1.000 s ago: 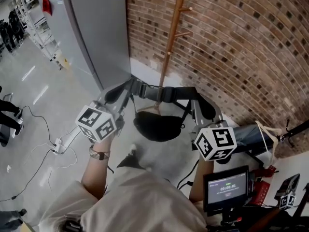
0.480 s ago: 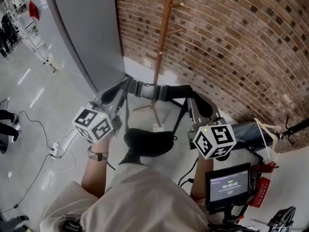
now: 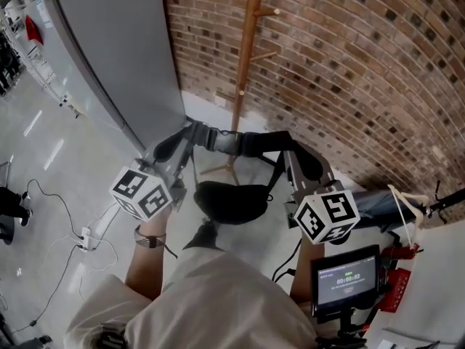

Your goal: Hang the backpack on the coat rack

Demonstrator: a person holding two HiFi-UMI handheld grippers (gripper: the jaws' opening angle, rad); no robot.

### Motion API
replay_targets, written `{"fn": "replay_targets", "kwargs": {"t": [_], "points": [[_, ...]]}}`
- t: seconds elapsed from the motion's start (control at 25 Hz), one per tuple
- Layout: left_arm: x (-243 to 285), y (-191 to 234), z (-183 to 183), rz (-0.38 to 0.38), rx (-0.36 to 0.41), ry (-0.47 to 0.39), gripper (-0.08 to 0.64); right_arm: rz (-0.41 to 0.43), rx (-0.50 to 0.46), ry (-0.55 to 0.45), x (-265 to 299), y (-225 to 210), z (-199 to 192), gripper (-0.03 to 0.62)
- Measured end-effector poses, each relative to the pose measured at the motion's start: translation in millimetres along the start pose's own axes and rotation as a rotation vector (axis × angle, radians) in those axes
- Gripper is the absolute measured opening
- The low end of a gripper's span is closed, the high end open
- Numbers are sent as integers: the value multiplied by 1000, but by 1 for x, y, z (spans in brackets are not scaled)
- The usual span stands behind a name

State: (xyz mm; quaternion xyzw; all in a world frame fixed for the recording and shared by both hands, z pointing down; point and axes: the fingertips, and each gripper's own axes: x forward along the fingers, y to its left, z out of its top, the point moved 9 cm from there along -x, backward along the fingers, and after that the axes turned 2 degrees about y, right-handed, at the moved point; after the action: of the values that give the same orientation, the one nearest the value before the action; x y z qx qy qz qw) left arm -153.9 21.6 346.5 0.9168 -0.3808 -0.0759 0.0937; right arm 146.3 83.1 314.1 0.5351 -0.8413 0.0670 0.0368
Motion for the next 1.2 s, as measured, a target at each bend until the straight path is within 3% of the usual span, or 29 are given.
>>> {"fn": "replay_targets", "kwargs": {"t": [0.64, 1.2], "points": [[96, 81, -12, -105, -45, 93, 6, -84, 86, 49, 98, -55, -2, 8], [149, 136, -35, -167, -148, 221, 6, -143, 148, 139, 166, -82, -15, 7]]}}
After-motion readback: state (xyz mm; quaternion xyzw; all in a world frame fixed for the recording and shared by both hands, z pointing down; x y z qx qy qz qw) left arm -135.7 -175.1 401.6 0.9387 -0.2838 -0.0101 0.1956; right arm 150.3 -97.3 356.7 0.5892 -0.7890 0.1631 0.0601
